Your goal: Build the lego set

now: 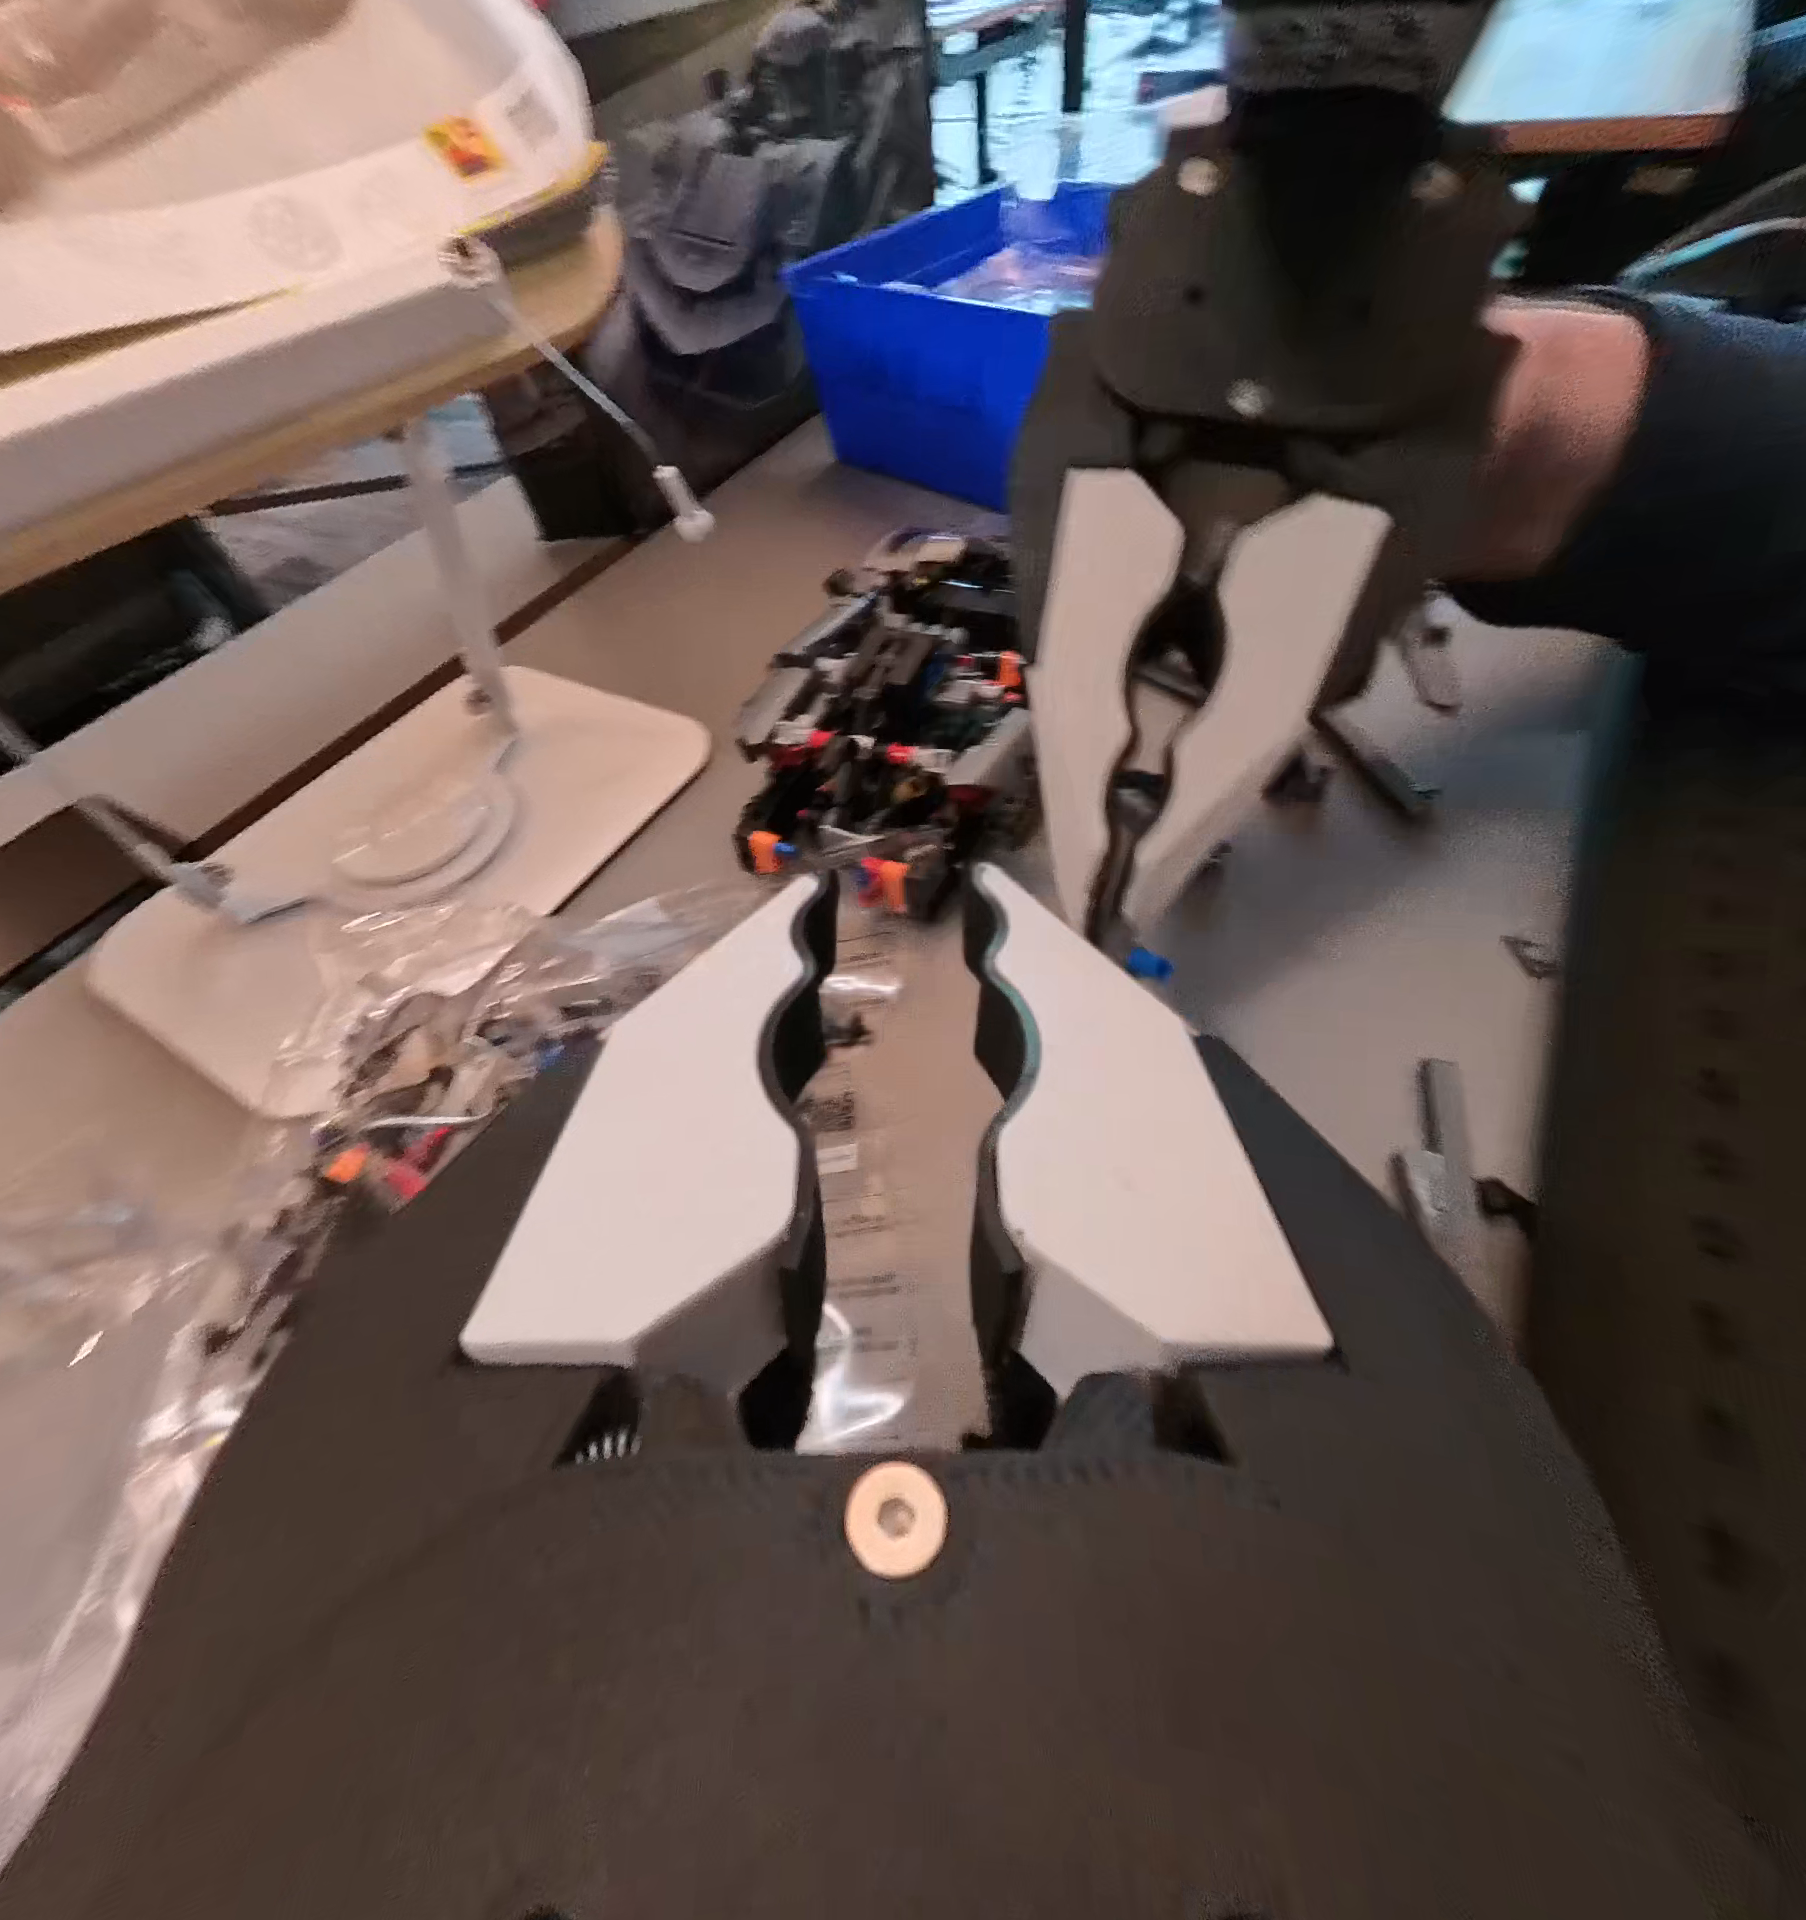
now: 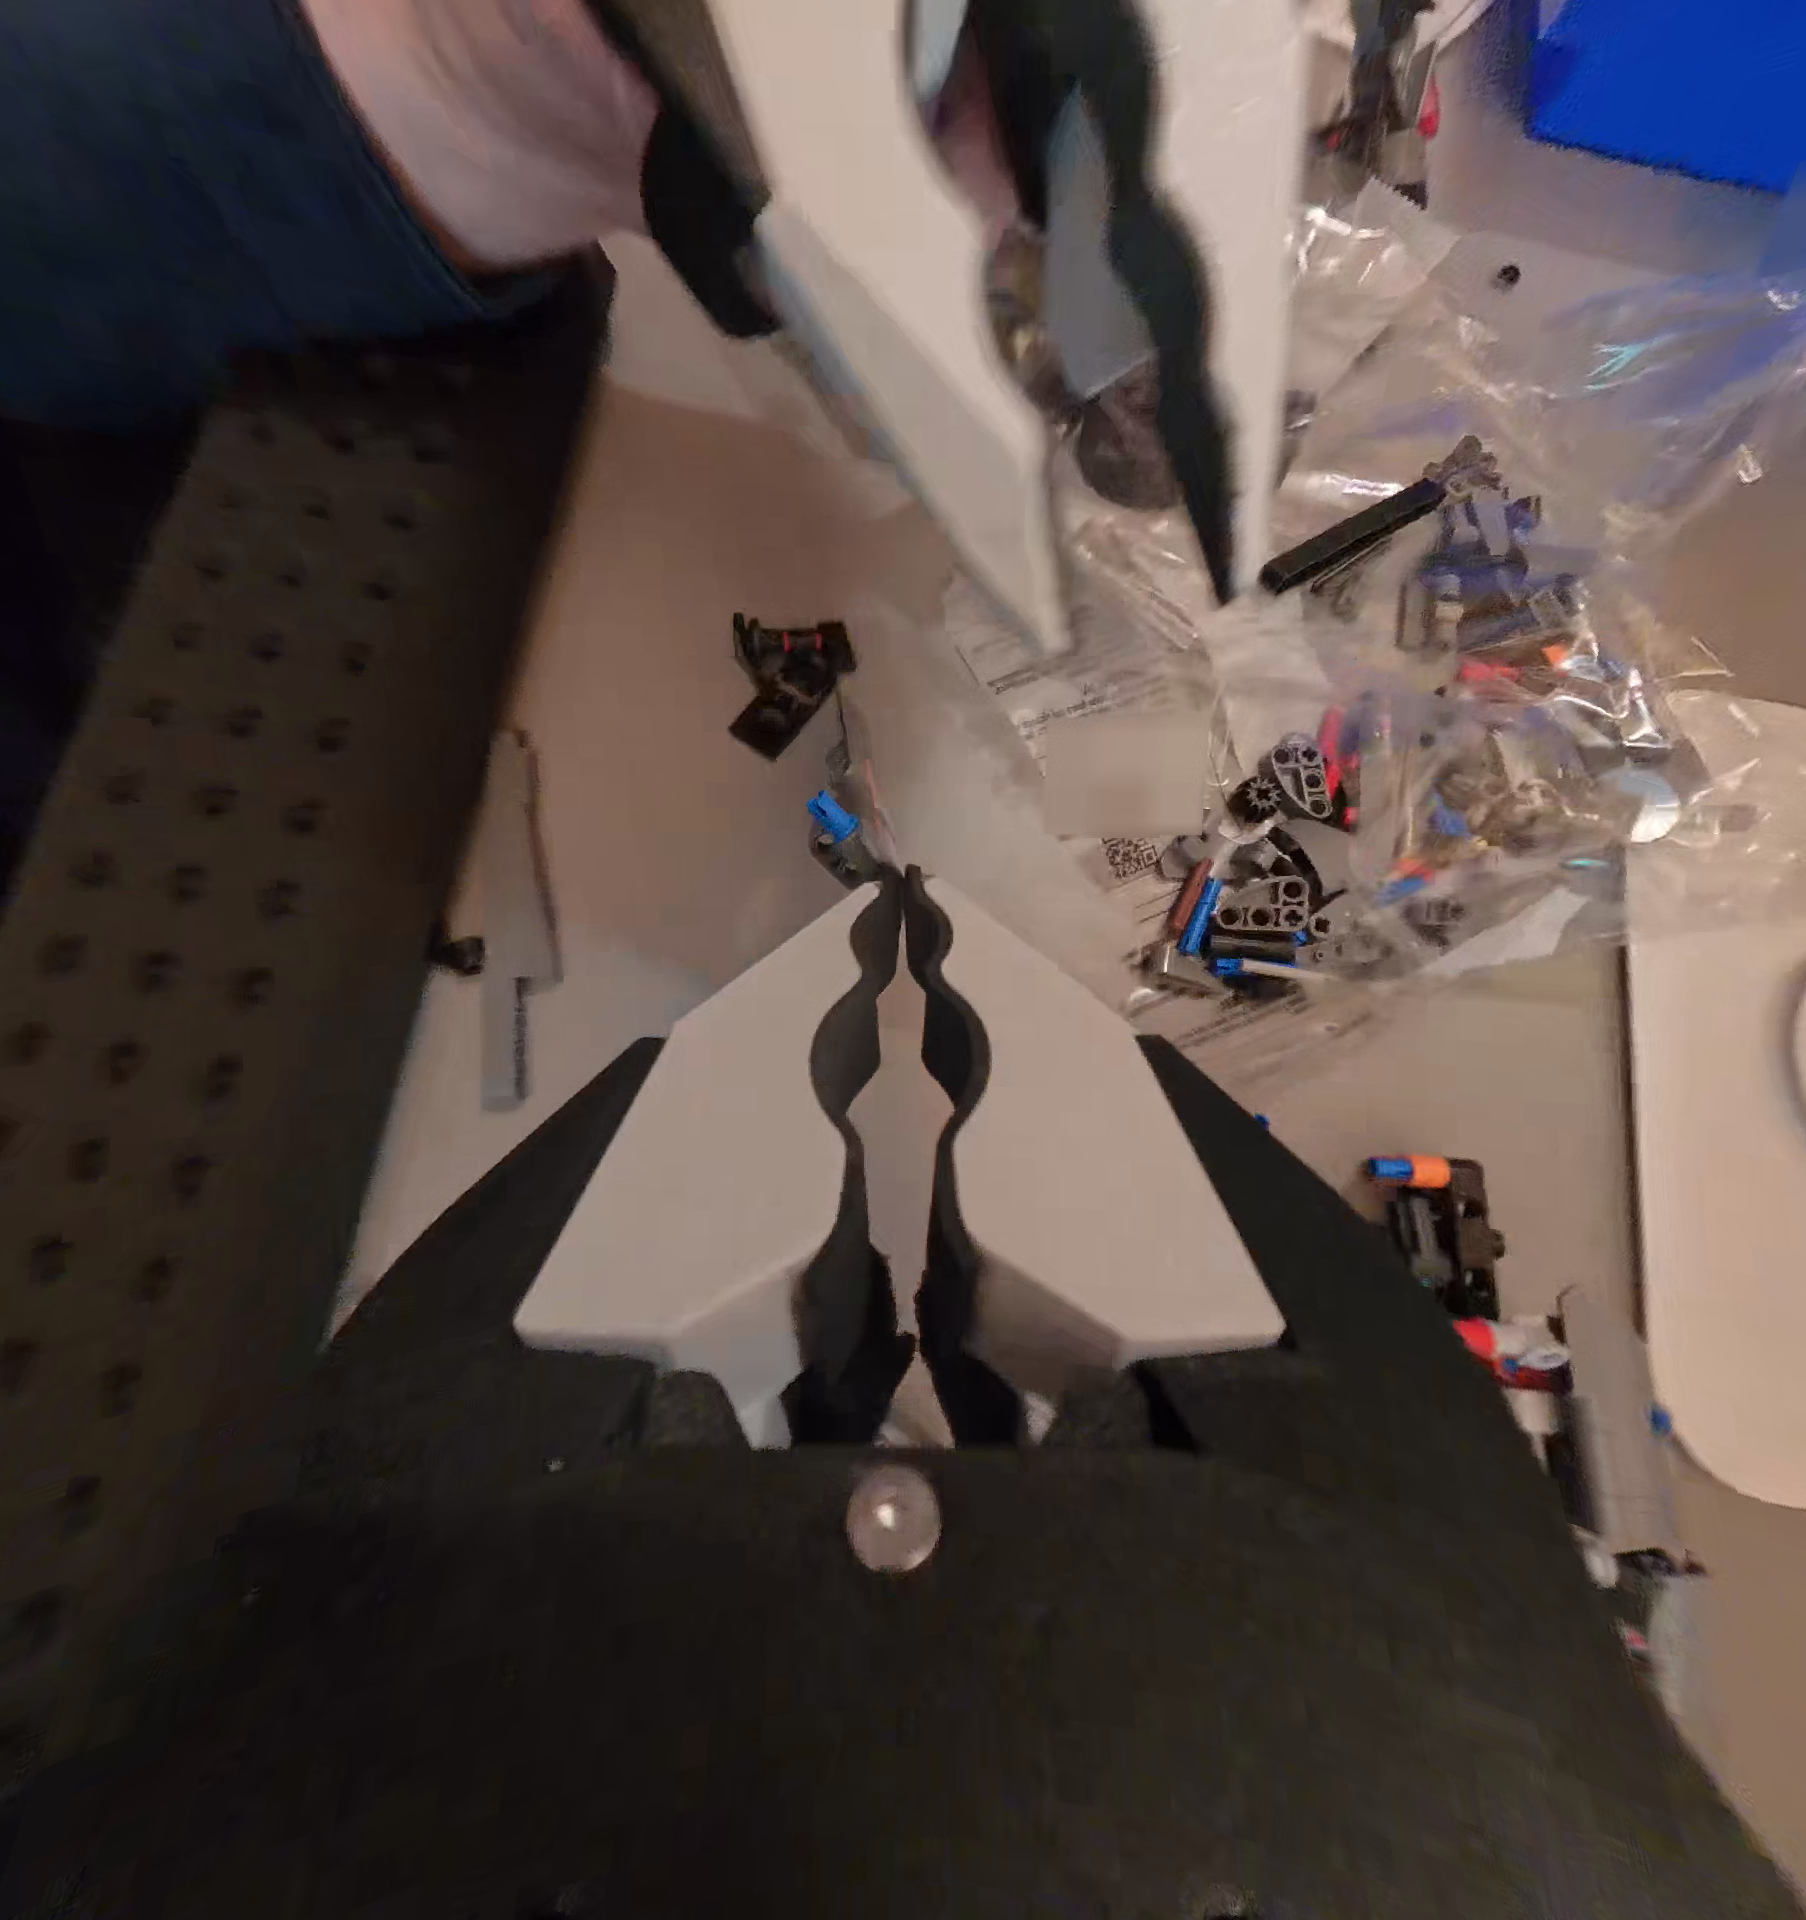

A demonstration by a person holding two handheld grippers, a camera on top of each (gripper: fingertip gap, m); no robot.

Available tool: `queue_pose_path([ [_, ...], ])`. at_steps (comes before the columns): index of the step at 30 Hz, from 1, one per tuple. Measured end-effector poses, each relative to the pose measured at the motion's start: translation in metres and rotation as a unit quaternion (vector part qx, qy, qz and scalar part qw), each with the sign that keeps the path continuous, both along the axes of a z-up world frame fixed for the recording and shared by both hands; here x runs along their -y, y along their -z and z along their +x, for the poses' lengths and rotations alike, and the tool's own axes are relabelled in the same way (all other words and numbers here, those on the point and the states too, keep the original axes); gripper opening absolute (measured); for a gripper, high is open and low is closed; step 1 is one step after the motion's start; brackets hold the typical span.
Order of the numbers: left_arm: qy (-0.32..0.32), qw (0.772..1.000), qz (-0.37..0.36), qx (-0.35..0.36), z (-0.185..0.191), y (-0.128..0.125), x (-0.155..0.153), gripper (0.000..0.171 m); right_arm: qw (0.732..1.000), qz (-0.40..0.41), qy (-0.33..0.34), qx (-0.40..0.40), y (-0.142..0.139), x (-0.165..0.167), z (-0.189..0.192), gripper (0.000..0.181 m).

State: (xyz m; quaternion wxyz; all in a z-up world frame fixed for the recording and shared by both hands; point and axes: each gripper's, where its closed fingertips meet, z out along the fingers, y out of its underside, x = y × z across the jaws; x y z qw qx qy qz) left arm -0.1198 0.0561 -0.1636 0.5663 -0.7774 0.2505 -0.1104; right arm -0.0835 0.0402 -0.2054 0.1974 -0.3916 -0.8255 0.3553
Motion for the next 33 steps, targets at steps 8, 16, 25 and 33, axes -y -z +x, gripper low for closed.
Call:
queue_pose_path([
  [8,0.110,0.989,-0.081,-0.050,0.044,0.040,0.014,0.043,0.996,-0.077,0.021,-0.032,-0.027,-0.016,0.010,0.000],
  [16,0.112,0.985,-0.095,-0.087,0.045,0.051,0.014,0.002,0.994,-0.092,0.018,-0.054,-0.035,-0.011,0.012,0.006],
  [25,0.130,0.982,-0.106,-0.091,0.047,0.054,0.021,0.001,0.995,-0.077,-0.005,-0.059,-0.033,0.002,0.014,0.000],
  [33,0.126,0.981,-0.074,-0.130,0.043,0.045,0.025,0.001,0.994,-0.045,-0.023,-0.097,-0.036,0.006,0.020,0.000],
])
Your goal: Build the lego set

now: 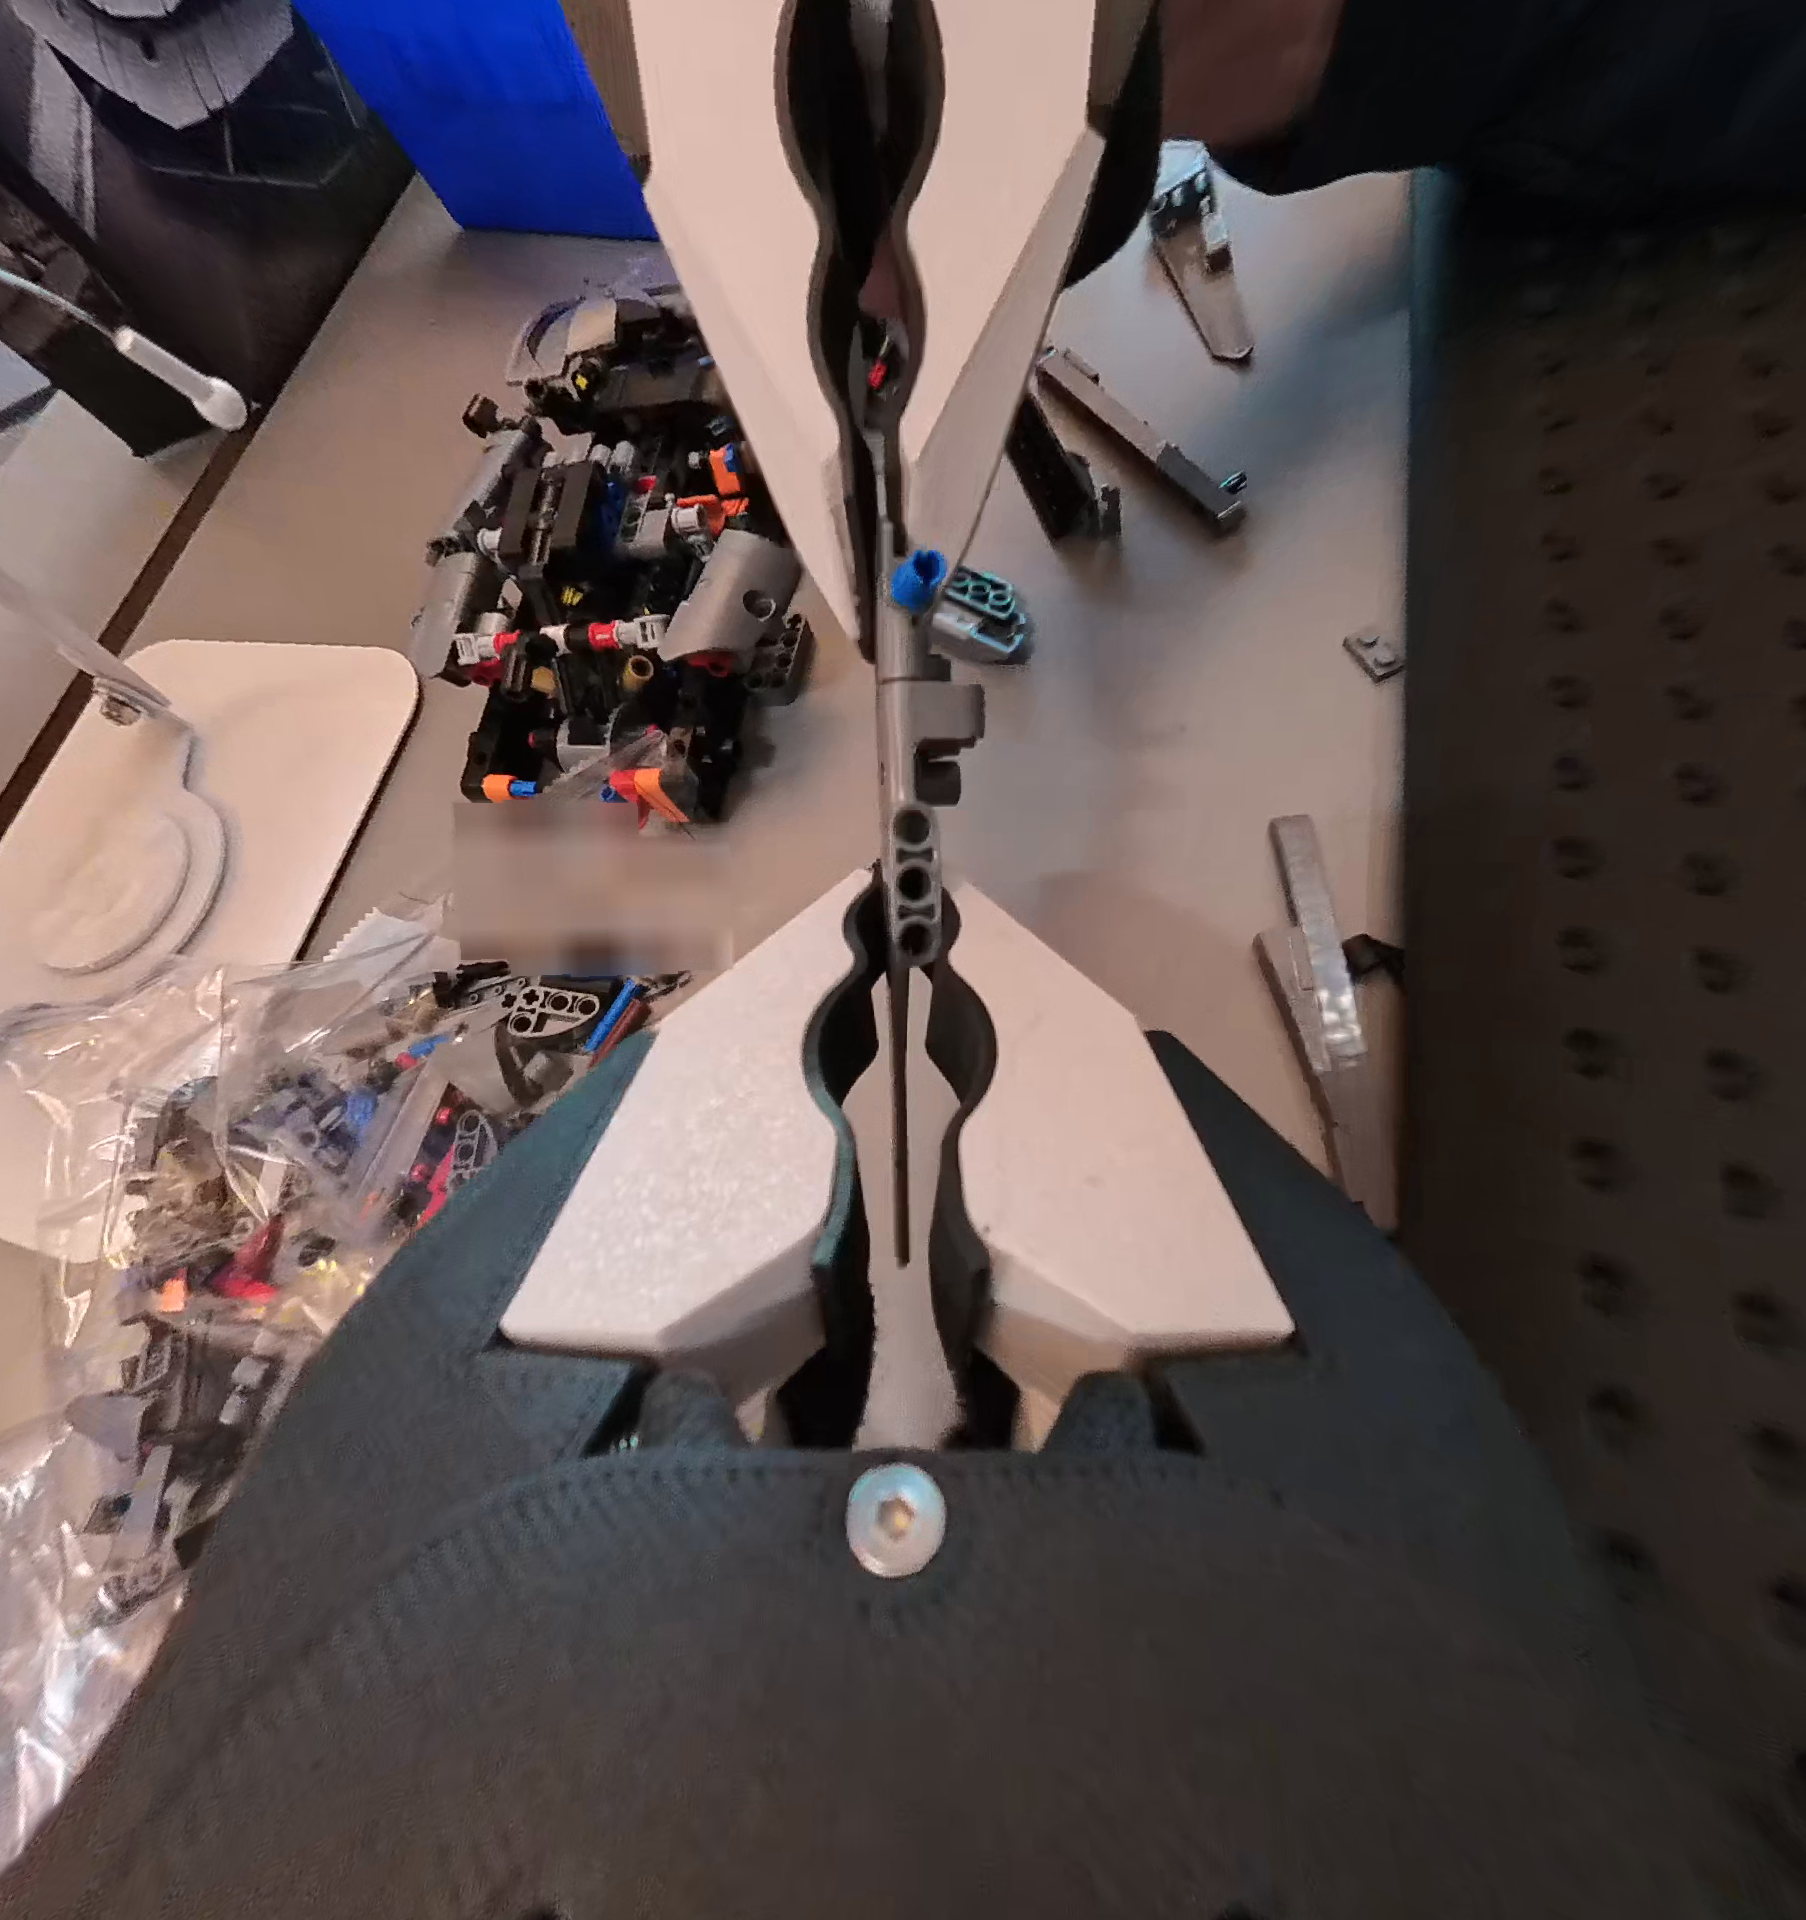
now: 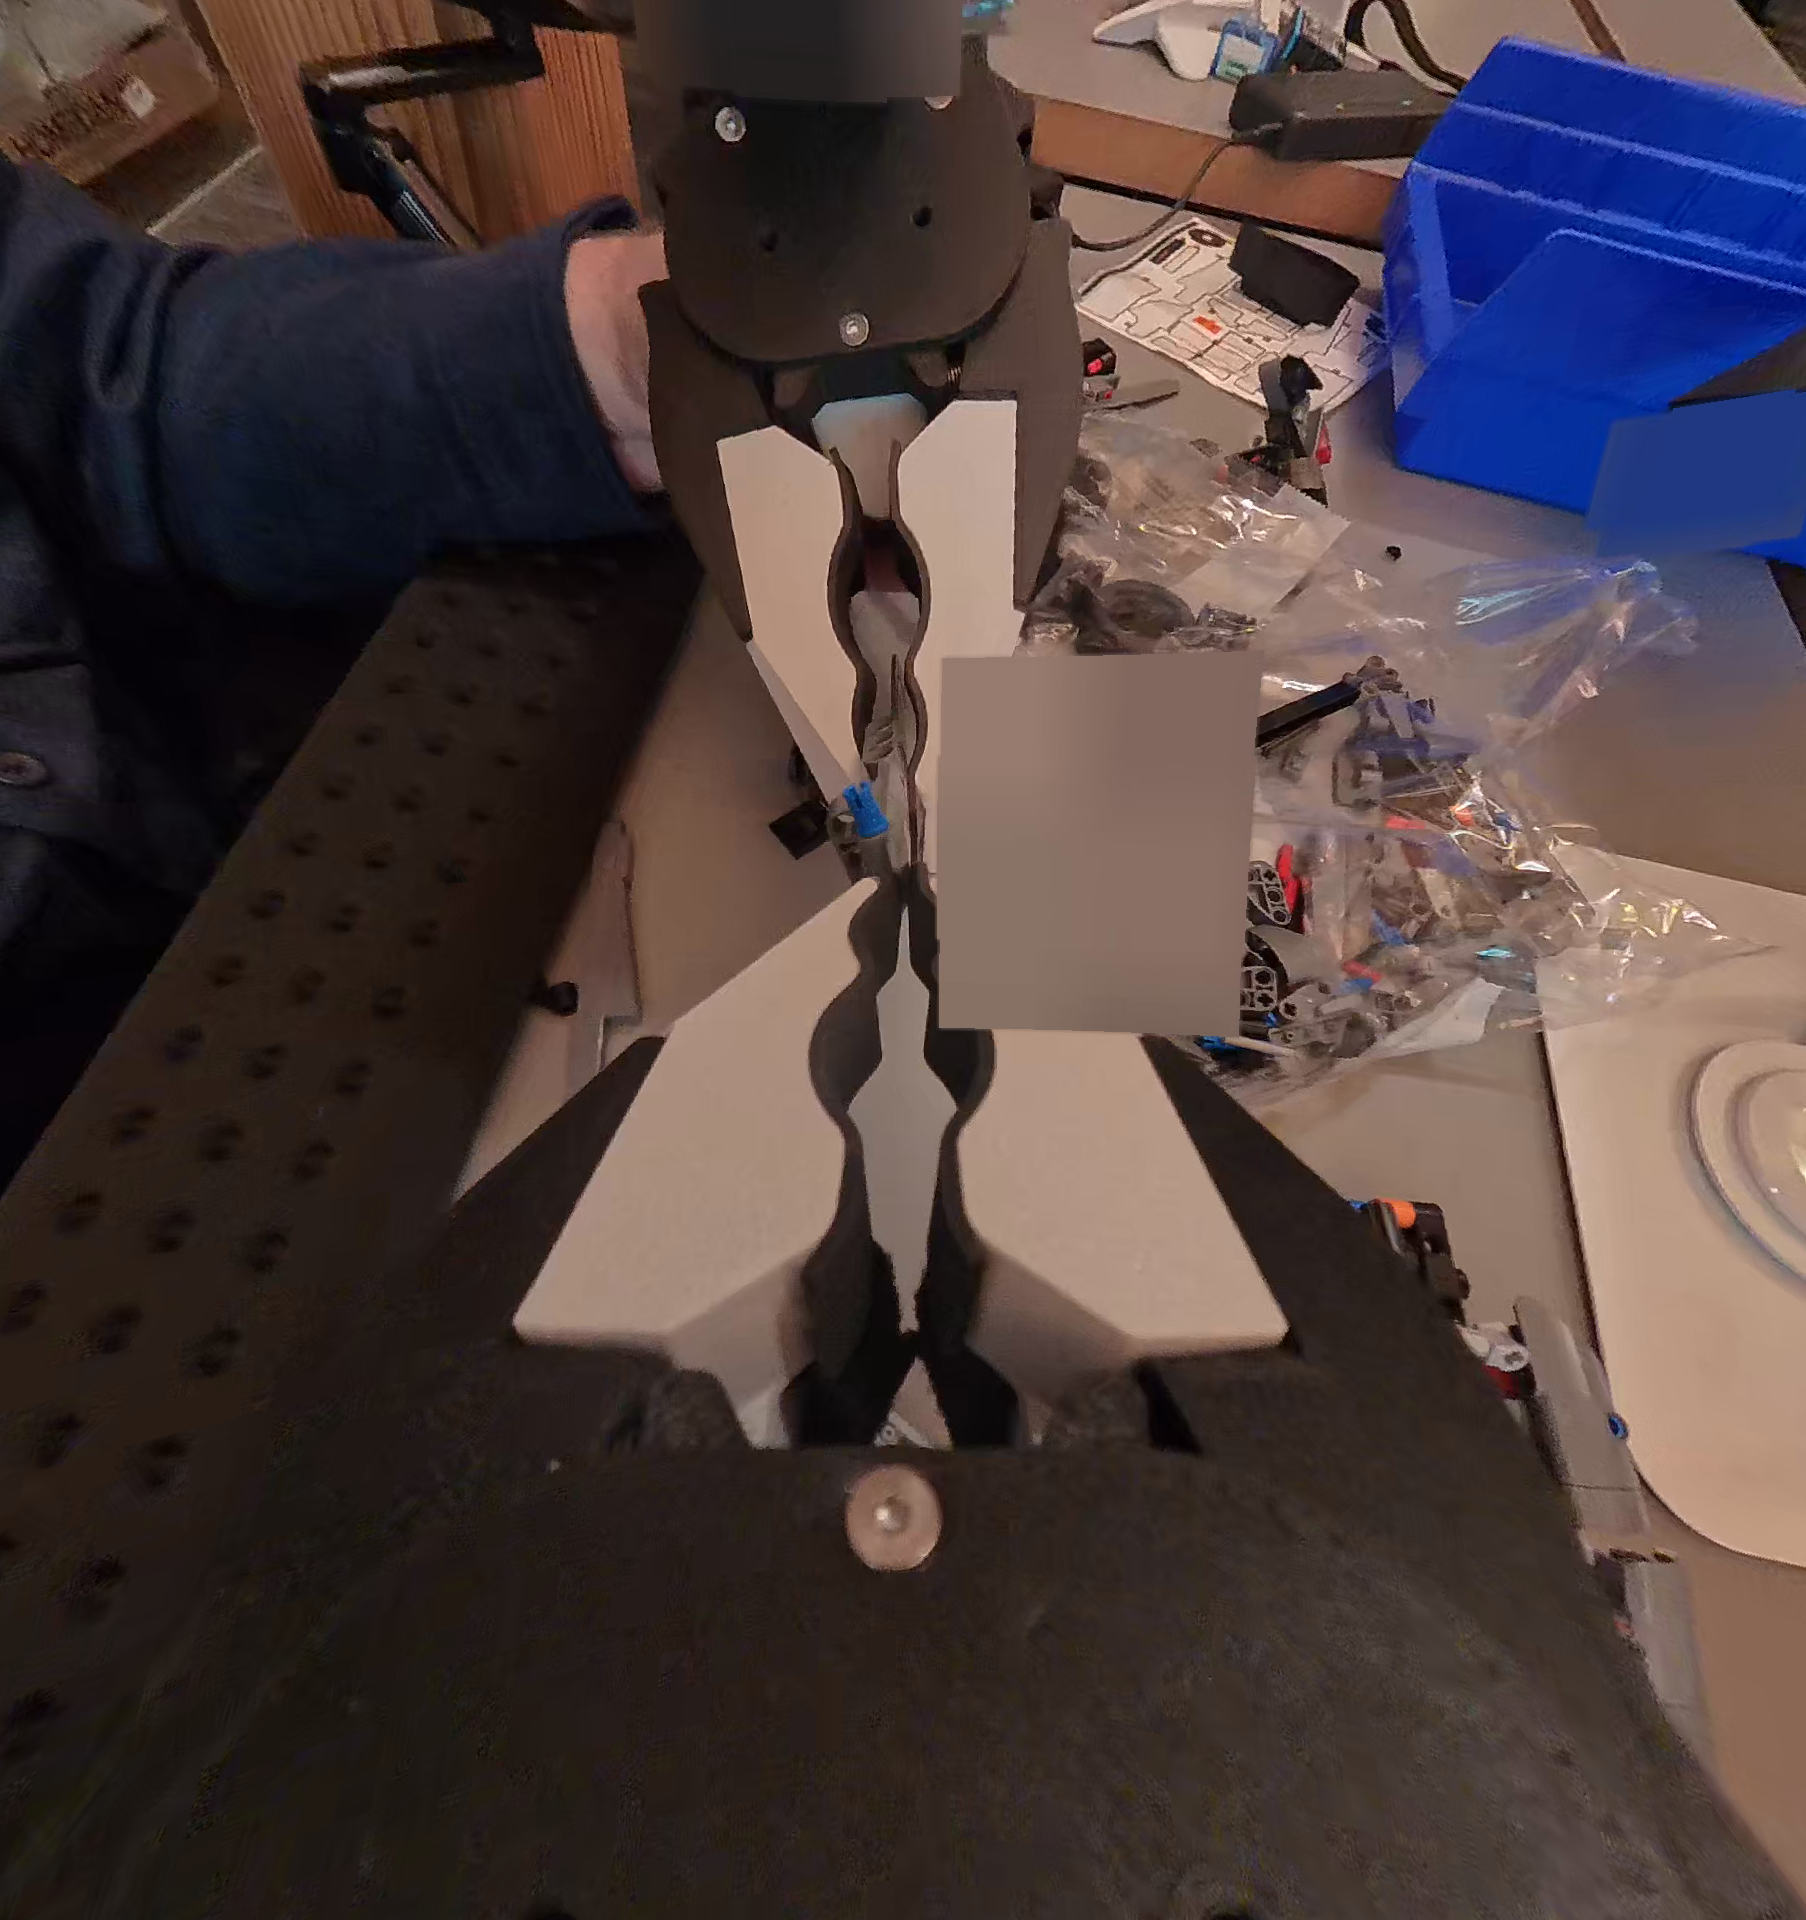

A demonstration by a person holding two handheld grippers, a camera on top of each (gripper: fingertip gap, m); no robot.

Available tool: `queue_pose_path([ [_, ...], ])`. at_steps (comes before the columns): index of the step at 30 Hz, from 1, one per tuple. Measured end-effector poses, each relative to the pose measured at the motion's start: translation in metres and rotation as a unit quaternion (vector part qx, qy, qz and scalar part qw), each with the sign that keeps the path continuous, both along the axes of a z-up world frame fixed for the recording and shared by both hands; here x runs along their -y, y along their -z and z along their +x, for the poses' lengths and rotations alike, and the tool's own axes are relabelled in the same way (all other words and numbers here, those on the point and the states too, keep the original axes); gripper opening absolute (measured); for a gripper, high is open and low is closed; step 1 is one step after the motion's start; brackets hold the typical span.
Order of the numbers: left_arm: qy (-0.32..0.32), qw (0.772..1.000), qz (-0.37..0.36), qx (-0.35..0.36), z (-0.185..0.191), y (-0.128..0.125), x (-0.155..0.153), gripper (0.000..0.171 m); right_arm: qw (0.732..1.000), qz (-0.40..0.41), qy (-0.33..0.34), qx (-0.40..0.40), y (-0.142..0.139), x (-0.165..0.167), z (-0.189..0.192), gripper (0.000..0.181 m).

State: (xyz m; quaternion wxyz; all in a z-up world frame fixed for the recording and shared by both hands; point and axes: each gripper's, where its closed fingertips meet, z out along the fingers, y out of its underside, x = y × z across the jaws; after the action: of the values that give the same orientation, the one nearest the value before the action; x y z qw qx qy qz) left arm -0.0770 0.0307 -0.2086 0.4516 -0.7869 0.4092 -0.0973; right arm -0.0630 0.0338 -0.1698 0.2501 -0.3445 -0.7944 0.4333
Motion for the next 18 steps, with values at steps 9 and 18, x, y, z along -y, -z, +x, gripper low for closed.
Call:
queue_pose_path([
  [9,-0.041,0.996,0.000,0.074,-0.038,-0.012,0.011,0.000,0.993,-0.071,0.058,-0.078,-0.053,-0.051,0.035,0.000],
  [18,-0.022,0.998,0.000,0.052,-0.017,-0.009,0.006,0.001,0.999,-0.020,0.041,-0.023,-0.015,-0.009,0.004,0.026],
])
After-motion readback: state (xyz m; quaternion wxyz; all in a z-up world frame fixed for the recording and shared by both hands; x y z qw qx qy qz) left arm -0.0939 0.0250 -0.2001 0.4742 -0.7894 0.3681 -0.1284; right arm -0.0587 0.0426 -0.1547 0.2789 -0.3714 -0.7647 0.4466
